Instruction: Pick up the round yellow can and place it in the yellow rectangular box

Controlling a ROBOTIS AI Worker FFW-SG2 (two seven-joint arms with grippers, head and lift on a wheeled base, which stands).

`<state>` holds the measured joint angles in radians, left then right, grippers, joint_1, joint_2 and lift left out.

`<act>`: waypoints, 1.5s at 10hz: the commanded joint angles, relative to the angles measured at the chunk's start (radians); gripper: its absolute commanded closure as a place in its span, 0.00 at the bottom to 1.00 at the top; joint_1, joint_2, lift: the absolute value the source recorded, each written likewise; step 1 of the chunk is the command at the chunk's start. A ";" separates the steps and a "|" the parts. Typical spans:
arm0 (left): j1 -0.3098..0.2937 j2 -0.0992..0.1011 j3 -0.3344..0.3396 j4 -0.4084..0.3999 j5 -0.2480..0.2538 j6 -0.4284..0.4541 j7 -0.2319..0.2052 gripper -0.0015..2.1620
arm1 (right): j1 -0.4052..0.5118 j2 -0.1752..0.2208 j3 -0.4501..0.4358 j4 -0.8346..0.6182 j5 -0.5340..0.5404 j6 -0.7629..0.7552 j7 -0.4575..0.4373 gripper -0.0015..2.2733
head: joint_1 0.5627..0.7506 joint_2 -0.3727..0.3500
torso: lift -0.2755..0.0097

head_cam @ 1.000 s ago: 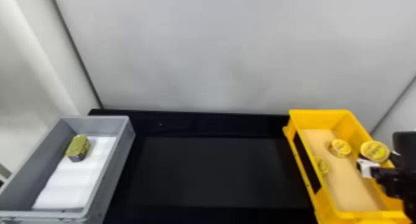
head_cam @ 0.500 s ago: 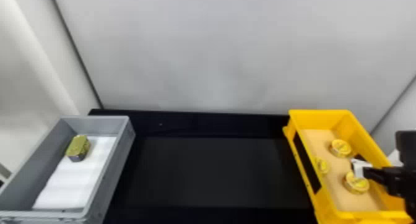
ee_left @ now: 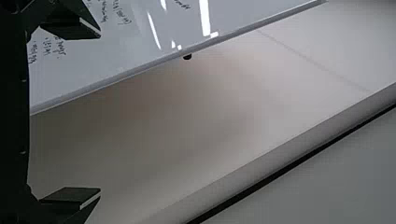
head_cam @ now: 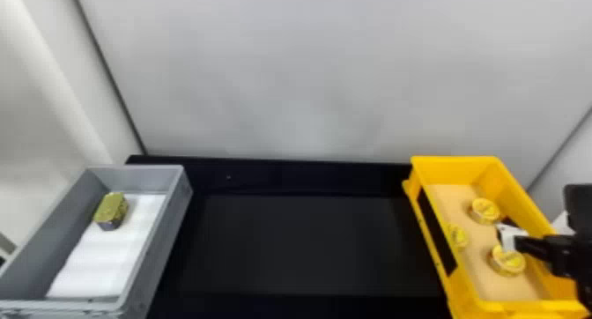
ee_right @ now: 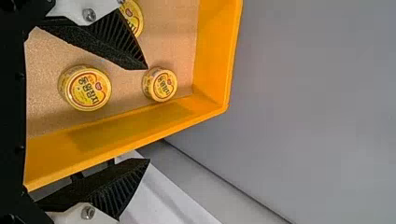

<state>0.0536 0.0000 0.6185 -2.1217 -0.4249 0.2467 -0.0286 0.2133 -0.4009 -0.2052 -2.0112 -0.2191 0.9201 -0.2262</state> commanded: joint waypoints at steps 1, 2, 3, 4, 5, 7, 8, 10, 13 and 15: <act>0.000 -0.003 -0.002 -0.001 0.000 0.000 0.001 0.04 | -0.014 -0.003 -0.002 -0.041 0.024 -0.022 0.004 0.03 | 0.70 0.53 | 0.77; 0.000 -0.003 -0.003 0.000 0.000 0.002 0.003 0.04 | -0.032 0.002 0.001 -0.074 0.058 -0.010 -0.001 0.01 | 0.70 0.53 | 0.77; 0.000 -0.003 -0.005 0.000 0.000 0.003 0.004 0.04 | -0.057 0.002 0.000 -0.104 0.084 -0.013 0.002 0.01 | 0.70 0.53 | 0.77; 0.002 -0.003 -0.006 0.000 0.000 0.003 0.006 0.04 | -0.080 0.001 -0.019 -0.126 0.121 -0.018 0.047 0.03 | 0.70 0.53 | 0.77; 0.002 -0.003 -0.006 -0.001 0.000 0.003 0.007 0.04 | -0.097 -0.001 -0.051 -0.141 0.198 -0.012 0.114 0.06 | 0.70 0.53 | 0.77; 0.009 -0.003 -0.003 -0.004 0.002 0.003 0.018 0.04 | -0.124 -0.001 -0.146 -0.146 0.331 -0.008 0.280 0.07 | 0.70 0.53 | 0.77; 0.009 -0.003 -0.002 -0.006 0.003 0.003 0.019 0.04 | -0.127 0.001 -0.183 -0.147 0.389 -0.018 0.332 0.07 | 0.70 0.53 | 0.77; 0.011 -0.003 0.006 -0.011 0.003 0.005 0.019 0.04 | -0.133 -0.001 -0.237 -0.149 0.426 -0.061 0.350 0.07 | 0.70 0.53 | 0.77; 0.009 -0.003 0.011 -0.015 0.003 0.005 0.019 0.04 | -0.196 -0.004 -0.298 -0.118 0.455 -0.105 0.509 0.07 | 0.70 0.53 | 0.77; 0.009 -0.003 0.012 -0.015 0.003 0.007 0.019 0.04 | -0.245 -0.006 -0.375 -0.024 0.434 -0.237 0.662 0.07 | 0.70 0.53 | 0.77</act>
<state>0.0630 0.0000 0.6290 -2.1368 -0.4218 0.2518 -0.0091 -0.0006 -0.4049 -0.5315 -2.0963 0.2299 0.7723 0.3808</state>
